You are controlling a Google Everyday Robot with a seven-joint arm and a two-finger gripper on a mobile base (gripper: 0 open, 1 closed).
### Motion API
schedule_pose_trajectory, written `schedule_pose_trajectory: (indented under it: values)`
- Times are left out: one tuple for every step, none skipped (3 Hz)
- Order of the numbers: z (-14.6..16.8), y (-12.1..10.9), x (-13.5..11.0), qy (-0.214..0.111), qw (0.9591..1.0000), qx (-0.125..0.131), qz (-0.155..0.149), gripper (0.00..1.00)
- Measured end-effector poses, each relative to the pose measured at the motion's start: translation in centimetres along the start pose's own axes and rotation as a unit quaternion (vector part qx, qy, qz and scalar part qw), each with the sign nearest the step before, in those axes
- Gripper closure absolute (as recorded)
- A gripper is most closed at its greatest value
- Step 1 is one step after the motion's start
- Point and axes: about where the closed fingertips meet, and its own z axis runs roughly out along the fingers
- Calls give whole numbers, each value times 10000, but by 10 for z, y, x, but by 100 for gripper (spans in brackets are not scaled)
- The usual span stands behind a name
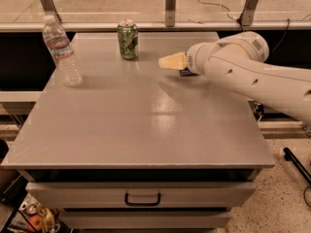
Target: Pick rxbar blueberry
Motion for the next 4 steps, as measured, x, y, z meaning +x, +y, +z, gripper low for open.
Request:
schedule_pose_trajectory:
  values:
    - [14,0,-1,31,10000,51,-16,0]
    - [27,4,5,95,9999,47,14,0]
    - [34,3,20,242,9996,85,67,0]
    - [34,-12,38,392,9988,227,172,0]
